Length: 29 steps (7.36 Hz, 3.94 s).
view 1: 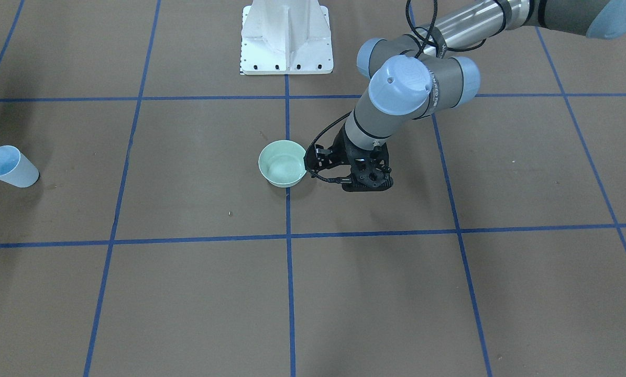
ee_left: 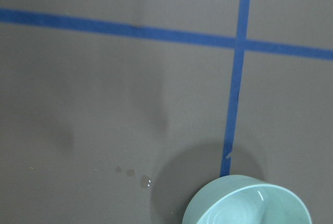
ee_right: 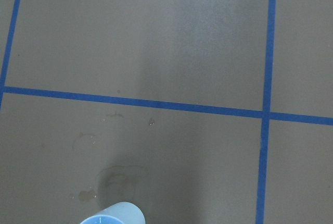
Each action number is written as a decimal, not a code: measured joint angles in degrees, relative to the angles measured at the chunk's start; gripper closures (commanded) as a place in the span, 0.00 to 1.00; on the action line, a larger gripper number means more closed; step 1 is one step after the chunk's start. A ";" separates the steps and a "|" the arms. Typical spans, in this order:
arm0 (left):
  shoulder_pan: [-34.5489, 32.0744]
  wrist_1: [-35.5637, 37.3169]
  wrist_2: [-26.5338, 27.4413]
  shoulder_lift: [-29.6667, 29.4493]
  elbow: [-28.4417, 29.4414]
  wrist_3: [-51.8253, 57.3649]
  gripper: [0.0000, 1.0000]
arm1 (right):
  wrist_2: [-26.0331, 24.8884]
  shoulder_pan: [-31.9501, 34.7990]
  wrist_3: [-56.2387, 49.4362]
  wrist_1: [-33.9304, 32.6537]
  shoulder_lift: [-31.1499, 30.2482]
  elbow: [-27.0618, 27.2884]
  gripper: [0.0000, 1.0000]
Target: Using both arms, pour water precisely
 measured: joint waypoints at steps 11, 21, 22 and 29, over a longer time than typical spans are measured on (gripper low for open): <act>-4.48 0.37 0.61 0.31 -2.04 -1.77 0.00 | -7.41 -12.71 0.42 55.10 -14.74 -10.25 0.04; -4.38 0.37 0.61 0.29 -2.70 -2.18 0.00 | -19.04 -21.34 13.53 60.70 -12.79 -12.70 0.01; -4.38 0.37 0.61 0.30 -2.86 -2.18 0.00 | -19.62 -21.80 14.05 60.70 -12.65 -12.83 0.01; -4.53 0.37 0.53 0.36 -3.20 -2.18 0.00 | -21.21 -24.75 13.99 60.86 -9.65 -15.04 0.01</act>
